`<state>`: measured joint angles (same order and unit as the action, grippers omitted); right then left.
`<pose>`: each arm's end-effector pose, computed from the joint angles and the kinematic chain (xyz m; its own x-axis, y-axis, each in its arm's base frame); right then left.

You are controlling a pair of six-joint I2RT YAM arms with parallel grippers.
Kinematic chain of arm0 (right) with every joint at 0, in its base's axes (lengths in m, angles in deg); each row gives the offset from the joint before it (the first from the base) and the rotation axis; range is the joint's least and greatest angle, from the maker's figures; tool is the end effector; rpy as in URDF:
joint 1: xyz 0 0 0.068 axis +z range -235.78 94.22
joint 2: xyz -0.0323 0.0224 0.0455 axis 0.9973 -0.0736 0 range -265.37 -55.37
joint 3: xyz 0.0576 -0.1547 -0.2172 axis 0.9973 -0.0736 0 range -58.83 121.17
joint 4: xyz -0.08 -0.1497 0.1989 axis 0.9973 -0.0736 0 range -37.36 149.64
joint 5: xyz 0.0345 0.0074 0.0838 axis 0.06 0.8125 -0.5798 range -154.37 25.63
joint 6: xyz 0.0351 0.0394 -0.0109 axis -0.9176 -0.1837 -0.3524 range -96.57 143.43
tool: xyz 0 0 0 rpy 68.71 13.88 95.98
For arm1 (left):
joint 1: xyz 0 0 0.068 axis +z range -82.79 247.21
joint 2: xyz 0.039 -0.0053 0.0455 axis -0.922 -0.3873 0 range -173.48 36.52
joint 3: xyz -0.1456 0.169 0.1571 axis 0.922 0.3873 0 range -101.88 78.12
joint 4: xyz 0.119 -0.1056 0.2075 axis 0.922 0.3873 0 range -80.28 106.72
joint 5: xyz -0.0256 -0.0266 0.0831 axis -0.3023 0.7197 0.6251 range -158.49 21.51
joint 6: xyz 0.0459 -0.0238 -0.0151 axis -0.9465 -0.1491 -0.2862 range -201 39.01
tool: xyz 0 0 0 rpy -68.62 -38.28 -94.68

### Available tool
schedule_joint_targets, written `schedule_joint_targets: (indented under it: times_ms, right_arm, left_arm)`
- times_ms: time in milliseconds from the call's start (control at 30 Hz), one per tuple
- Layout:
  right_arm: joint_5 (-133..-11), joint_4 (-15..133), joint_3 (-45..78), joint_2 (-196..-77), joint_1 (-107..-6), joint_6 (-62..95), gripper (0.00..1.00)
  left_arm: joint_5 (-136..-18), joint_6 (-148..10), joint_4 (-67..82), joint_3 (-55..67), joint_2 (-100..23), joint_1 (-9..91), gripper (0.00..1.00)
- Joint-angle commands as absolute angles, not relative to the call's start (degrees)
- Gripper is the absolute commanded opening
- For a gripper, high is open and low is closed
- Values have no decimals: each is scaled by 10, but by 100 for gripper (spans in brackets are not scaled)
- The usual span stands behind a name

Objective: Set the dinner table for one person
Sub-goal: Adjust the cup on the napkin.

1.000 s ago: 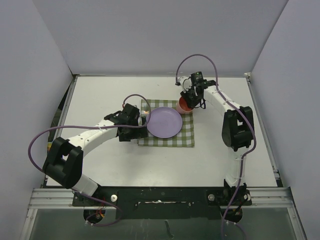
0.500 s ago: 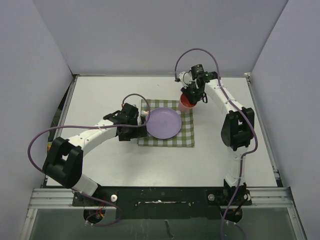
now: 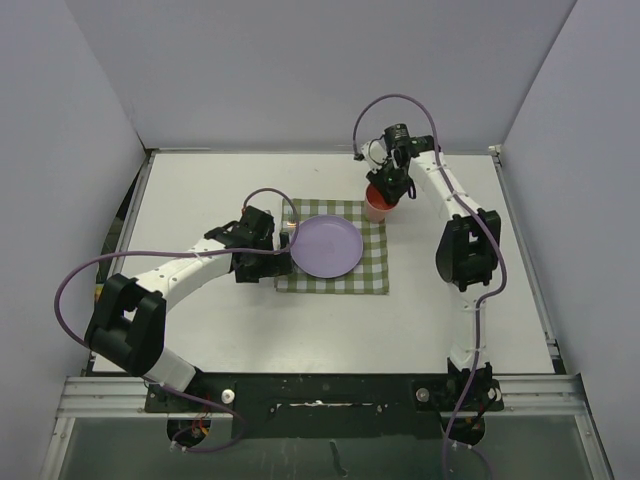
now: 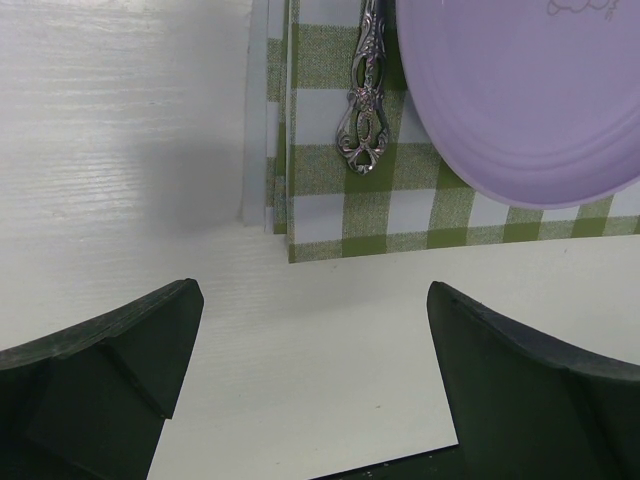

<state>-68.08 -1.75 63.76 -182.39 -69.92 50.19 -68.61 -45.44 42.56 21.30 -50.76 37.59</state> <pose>0.4542 0.1314 0.2652 -0.6493 -0.6516 -0.3923 -0.6614 0.7384 -0.1317 0.2593 -0.1475 0.2068 -0.9197 -0.1460 -0.3645 -0.0489 0.9636 -0.2627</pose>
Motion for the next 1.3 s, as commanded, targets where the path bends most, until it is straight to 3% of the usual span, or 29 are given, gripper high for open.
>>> schedule_joint_targets:
  times_ms: [0,200,1267]
  right_arm:
    - [-691,-20,604,-1809,-688,495,0]
    - [-685,-5,585,-1807,-684,496,0]
    - [-684,3,730,-1902,-680,501,0]
  left_arm:
    - [-699,-465,407,212,-494,382,98]
    - [-704,-468,403,208,-502,384,98]
    - [-715,-469,399,179,-552,392,98]
